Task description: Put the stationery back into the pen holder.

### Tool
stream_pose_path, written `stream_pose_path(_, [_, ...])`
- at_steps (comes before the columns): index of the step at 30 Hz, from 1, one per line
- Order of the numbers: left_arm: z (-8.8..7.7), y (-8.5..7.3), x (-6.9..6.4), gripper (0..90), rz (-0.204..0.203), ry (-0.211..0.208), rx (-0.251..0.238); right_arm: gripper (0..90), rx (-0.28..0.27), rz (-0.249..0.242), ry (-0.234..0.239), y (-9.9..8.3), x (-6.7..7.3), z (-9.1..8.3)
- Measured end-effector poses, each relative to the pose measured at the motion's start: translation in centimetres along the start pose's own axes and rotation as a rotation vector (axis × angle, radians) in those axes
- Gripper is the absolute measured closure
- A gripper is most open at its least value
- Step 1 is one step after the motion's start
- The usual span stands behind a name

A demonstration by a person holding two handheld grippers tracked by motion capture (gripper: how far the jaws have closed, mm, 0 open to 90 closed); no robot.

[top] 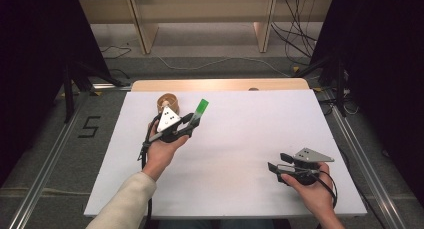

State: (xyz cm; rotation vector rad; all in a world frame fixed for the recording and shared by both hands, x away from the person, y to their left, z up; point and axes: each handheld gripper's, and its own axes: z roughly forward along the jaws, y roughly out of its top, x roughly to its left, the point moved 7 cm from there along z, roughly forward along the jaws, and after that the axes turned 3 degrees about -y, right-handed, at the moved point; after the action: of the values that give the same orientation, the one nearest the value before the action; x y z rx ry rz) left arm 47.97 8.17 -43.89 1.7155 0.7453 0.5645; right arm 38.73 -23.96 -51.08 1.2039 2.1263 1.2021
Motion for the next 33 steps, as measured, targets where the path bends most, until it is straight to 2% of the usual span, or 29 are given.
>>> stream_pose_path(3, [-0.1,0.0,0.3,66.6,-0.012,0.008,-0.003,36.8,0.002,-0.007,0.006,-0.1,0.2,0.0])
stream_pose_path(13, [0.0,-0.1,1.2,66.6,-0.010,0.023,0.005,35.0,-0.005,-0.023,0.026,-0.1,0.8,0.0])
stream_pose_path(33, [-0.2,0.5,3.0,66.6,-0.024,0.054,-0.003,31.3,-0.005,-0.069,0.083,-0.3,1.9,0.2])
